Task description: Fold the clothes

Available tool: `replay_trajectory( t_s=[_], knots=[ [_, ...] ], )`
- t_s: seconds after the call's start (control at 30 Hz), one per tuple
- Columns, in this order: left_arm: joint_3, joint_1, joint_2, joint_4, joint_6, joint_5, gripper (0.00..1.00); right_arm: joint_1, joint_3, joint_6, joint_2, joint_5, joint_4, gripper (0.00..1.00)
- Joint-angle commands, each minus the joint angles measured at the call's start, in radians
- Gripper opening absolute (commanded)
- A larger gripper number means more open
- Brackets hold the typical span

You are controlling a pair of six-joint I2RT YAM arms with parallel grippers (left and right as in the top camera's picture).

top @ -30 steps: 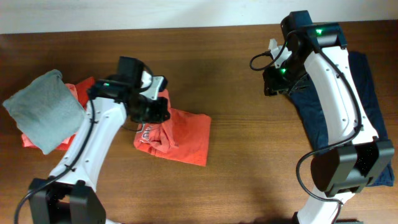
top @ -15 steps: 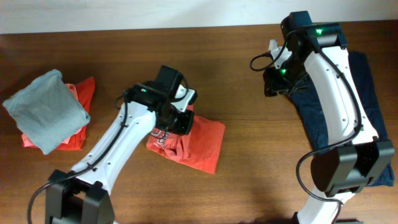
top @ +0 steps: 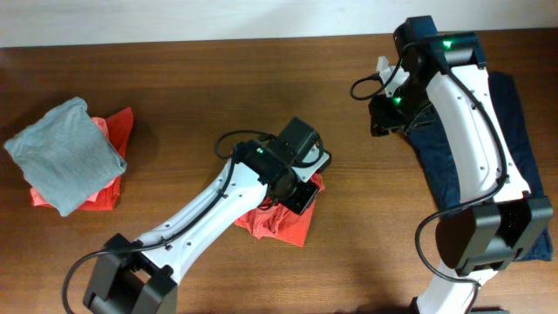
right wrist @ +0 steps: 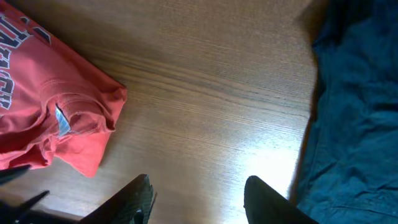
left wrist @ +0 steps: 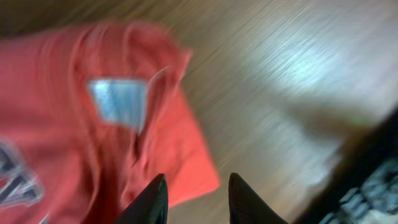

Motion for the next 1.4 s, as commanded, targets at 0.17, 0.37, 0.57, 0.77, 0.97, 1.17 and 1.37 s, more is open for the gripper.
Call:
replay_trajectory(
  t_s=[0.17,0.37,0.57,0.77,0.97,1.17,1.37],
  knots=[
    [0.038,0.332,-0.158,-0.028,0.011,-0.182,0.35,0.027,-0.005,-0.130,0.002,-0.241,-0.046,0.54],
    [0.032,0.518,-0.097,-0.021,0.011,-0.175,0.38,0.146,-0.034,-0.137,0.002,-0.288,-0.064,0.57],
    [0.032,0.553,0.022,-0.021,0.019,-0.140,0.38,0.304,-0.186,-0.045,0.002,-0.337,0.037,0.60],
    [0.032,0.553,0.121,-0.049,0.023,-0.138,0.38,0.463,-0.358,0.050,0.002,-0.476,0.183,0.64],
    [0.032,0.551,0.172,-0.072,0.058,-0.018,0.38,0.566,-0.433,0.209,0.002,-0.453,0.358,0.65],
    [0.032,0.542,0.172,-0.085,0.084,-0.009,0.38,0.591,-0.515,0.314,0.002,-0.395,0.439,0.65],
    [0.032,0.542,0.172,-0.088,0.084,-0.009,0.39,0.591,-0.573,0.321,0.002,-0.395,0.478,0.66]
  ],
)
